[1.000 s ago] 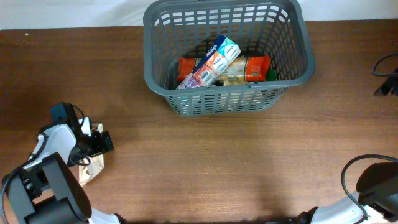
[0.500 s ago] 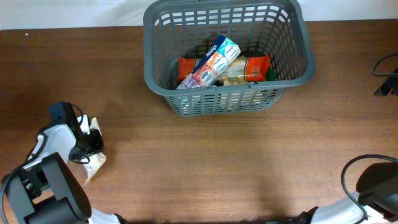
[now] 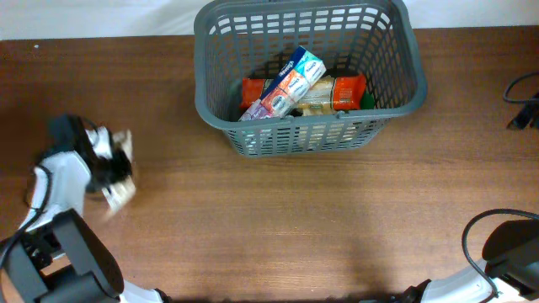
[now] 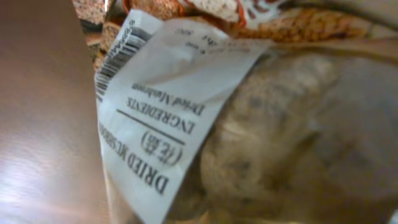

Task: Pack container
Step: 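Lift the mushroom bag with the left gripper over the basket, then open the left gripper to drop the mushroom bag into the basket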

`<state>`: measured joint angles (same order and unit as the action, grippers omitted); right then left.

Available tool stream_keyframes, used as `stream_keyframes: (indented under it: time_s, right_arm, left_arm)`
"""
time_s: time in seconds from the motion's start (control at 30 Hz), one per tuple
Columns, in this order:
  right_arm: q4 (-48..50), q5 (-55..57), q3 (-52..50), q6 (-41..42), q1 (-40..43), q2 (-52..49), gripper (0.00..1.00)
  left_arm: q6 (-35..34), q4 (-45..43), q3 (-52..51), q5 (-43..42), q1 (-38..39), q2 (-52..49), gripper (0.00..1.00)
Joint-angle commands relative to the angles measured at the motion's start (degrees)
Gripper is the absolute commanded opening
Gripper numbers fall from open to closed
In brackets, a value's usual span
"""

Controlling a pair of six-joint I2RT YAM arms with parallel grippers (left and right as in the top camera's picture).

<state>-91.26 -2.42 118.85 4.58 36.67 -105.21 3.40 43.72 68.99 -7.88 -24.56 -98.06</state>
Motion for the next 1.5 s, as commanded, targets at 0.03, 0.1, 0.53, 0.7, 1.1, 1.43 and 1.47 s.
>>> stream_keyframes:
  time_s: [0.03,0.1,0.53,0.7,1.1,1.43,1.47]
  right_arm:
    - [0.04,0.52,-0.24,0.39,0.11,-0.04,0.99]
    - [0.04,0.52,-0.24,0.39,0.11,-0.04,0.99]
    - [0.04,0.52,-0.24,0.39,0.11,-0.04,0.99]
    - [0.04,0.52,-0.24,0.39,0.11,-0.04,0.99]
    - [0.04,0.52,-0.24,0.39,0.11,-0.04,0.99]
    - [0.04,0.52,-0.24,0.39,0.11,-0.04,0.99]
    - [0.04,0.52,-0.24,0.39,0.11,-0.04,0.99]
  left_arm:
    - [0.15,1.07,15.74,-9.79,-0.02,6.36,0.02]
    - [1.95,0.85,23.58,-15.45,0.74,7.93,0.02]
    - [7.96,-9.75,52.83,-14.49,32.5,8.9,0.02]
    - [8.09,-10.36,52.83,-8.96,43.39,4.24,0.02]
    - [6.27,-9.84,52.83,-8.87,50.47,-15.74,0.02]
    - [6.34,-2.82,52.83,-8.76,50.38,-24.76,0.27]
    - [6.36,-2.43,52.83,-8.59,50.25,-24.83,0.28]
